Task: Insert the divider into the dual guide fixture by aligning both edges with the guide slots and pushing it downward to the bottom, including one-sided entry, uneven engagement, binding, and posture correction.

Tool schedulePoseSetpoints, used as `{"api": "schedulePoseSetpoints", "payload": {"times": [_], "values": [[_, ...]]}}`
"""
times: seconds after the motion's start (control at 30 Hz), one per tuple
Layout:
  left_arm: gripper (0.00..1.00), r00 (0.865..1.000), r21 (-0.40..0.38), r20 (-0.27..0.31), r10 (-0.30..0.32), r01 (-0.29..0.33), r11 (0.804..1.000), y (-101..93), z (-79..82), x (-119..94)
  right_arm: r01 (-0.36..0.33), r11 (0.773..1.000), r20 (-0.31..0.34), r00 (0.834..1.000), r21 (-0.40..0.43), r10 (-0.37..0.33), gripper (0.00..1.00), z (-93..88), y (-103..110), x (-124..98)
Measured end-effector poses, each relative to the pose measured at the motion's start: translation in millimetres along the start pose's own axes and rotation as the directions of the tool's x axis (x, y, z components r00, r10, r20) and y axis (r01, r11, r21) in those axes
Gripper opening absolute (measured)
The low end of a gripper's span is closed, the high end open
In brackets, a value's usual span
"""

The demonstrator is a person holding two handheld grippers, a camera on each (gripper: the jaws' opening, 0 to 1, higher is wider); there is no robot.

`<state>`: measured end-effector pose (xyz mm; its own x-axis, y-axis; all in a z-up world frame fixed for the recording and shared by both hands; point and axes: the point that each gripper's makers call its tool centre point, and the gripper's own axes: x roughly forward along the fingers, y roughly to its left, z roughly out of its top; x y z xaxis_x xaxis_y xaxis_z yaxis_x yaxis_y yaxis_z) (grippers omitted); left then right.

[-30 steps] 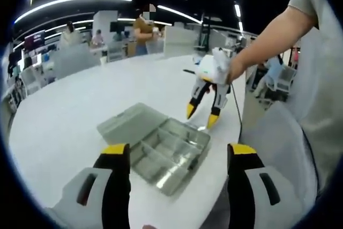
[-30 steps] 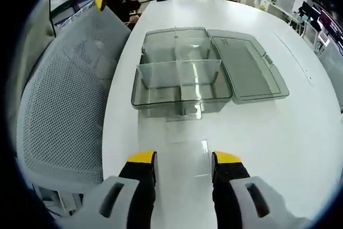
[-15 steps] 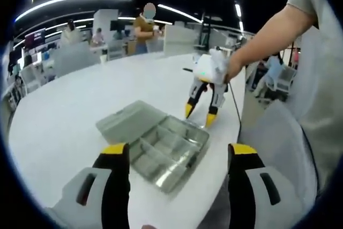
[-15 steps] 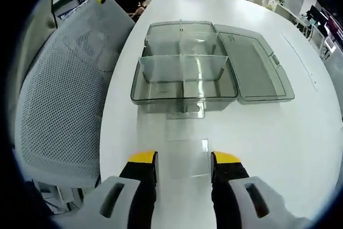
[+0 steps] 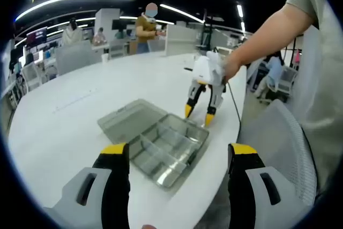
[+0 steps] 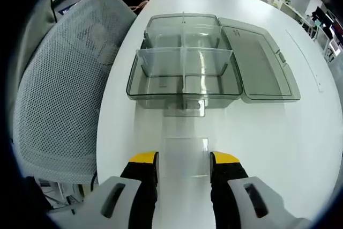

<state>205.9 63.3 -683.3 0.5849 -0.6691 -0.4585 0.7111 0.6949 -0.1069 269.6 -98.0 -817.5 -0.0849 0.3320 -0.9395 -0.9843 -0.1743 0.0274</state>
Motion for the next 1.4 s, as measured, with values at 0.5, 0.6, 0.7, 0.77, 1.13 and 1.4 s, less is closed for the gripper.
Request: {"api": "schedulePoseSetpoints", "payload": {"times": [0.5, 0.6, 0.7, 0.77, 1.13, 1.4], "values": [[0.73, 1.0, -0.006, 0.005, 0.001, -0.001, 1.0, 0.2, -0.1, -1.5, 0.016, 0.998, -0.049, 0.999, -0.061, -0.019, 0.31, -1.3, 3.6, 0.7], [0.73, 1.0, -0.009, 0.008, 0.001, 0.0, 1.0, -0.4, 0.2, -1.3, 0.017, 0.998, -0.056, 0.998, -0.054, -0.02, 0.31, -2.1, 3.1, 1.2], [0.73, 1.0, -0.009, 0.009, 0.001, -0.001, 1.0, -0.6, 0.3, -1.9, 0.015, 0.998, -0.06, 0.998, -0.057, -0.019, 0.31, -2.0, 2.9, 1.4], [0.73, 1.0, -0.01, 0.009, 0.002, -0.001, 1.0, -0.6, 0.0, -2.8, 0.014, 0.998, -0.064, 0.998, -0.062, -0.018, 0.3, -2.0, 2.6, 1.4], [0.73, 1.0, -0.007, 0.009, 0.001, -0.001, 1.0, -2.0, 3.2, -4.2, 0.009, 0.998, -0.08, 0.997, -0.056, -0.013, 0.28, -2.6, 3.8, 0.1], [0.72, 1.0, -0.007, 0.009, 0.0, 0.0, 1.0, -3.2, 4.6, -3.8, 0.007, 0.999, -0.082, 0.997, -0.038, -0.01, 0.27, -5.7, 6.3, -2.2]]}}
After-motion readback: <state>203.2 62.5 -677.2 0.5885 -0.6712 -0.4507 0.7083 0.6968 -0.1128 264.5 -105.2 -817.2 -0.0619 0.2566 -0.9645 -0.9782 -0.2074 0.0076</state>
